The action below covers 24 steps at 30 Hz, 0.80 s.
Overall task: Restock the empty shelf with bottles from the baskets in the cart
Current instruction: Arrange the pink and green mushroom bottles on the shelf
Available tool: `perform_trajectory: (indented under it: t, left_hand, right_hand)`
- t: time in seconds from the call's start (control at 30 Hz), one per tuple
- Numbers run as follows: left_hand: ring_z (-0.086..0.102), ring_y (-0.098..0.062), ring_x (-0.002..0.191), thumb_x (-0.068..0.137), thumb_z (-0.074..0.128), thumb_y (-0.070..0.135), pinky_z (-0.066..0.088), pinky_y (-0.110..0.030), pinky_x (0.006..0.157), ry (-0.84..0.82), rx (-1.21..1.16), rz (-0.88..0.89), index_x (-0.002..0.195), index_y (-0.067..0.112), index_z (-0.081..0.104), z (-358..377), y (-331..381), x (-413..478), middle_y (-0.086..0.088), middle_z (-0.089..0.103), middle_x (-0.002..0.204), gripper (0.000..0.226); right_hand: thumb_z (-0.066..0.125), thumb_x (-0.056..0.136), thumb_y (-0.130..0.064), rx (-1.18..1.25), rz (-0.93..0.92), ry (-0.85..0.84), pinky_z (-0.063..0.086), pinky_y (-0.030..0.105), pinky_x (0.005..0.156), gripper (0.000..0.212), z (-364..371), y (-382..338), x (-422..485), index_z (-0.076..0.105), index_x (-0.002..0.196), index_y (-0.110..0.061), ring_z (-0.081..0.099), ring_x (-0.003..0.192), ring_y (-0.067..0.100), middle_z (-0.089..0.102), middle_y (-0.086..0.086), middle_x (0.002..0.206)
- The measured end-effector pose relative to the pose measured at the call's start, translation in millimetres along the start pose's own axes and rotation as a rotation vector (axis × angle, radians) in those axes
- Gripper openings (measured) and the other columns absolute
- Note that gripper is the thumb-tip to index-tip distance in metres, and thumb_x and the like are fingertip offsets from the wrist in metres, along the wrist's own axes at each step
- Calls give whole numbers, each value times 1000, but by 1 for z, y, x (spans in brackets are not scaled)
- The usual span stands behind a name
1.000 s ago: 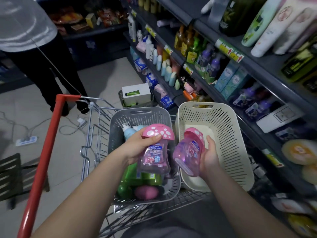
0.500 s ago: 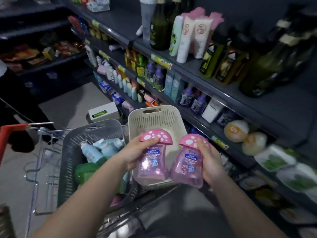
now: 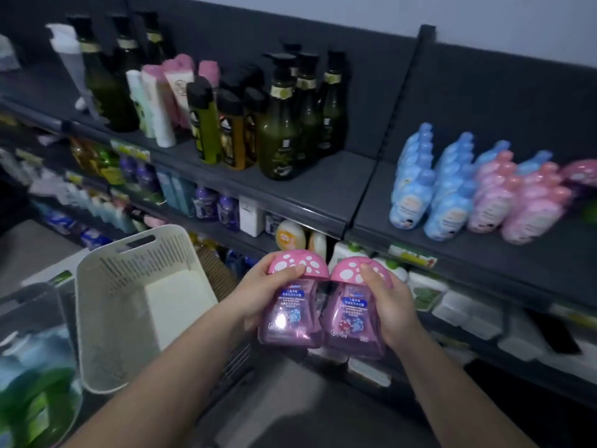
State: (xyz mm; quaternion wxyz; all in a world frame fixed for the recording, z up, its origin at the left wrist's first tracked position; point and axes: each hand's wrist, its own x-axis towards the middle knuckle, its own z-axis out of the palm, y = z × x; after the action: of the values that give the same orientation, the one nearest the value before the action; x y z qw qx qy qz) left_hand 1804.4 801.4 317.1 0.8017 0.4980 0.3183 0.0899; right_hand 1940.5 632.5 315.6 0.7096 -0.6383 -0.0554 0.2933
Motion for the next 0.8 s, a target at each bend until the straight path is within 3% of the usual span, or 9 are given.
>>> perform_trajectory:
  t: [0.07,0.2,0.4,0.53,0.8]
  left_hand:
    - [71,-32,85,73,79,21,59,-46,75,-64,16,0,122,18,58,31,3,8,-18,71,107,53]
    - [71,-31,83,73,79,20,59,-47,76,-183,82,17,119,18,59,87,10,26,-17,71,104,51]
    - [71,-31,86,77,78,17,59,-46,79,-365,158,-18,121,18,59,156,11,54,-16,72,107,48]
    - [71,-31,85,70,81,18,59,-44,77,-485,186,-21,120,18,59,197,10,69,-17,72,107,54]
    - [71,-29,91,67,81,26,57,-41,79,-685,240,21,121,18,61,271,27,103,-15,72,108,58]
  right_hand:
    - [76,71,-33,9,-18,55,58,55,81,43,-29,-11,-2,69,101,-3,69,87,42,71,29,99]
    - [73,86,-25,-52,-62,194,58,56,81,14,-82,-29,-4,73,92,-12,71,86,41,75,19,90]
    - [82,71,-31,39,-98,375,59,47,72,33,-138,-52,-13,72,93,-10,71,76,31,75,15,86]
    - [74,84,-21,84,-136,484,57,36,64,14,-170,-63,-20,70,94,-12,71,67,24,75,8,78]
    - [71,87,-25,128,-193,621,56,33,57,18,-210,-92,-18,68,99,-12,72,64,22,75,7,75]
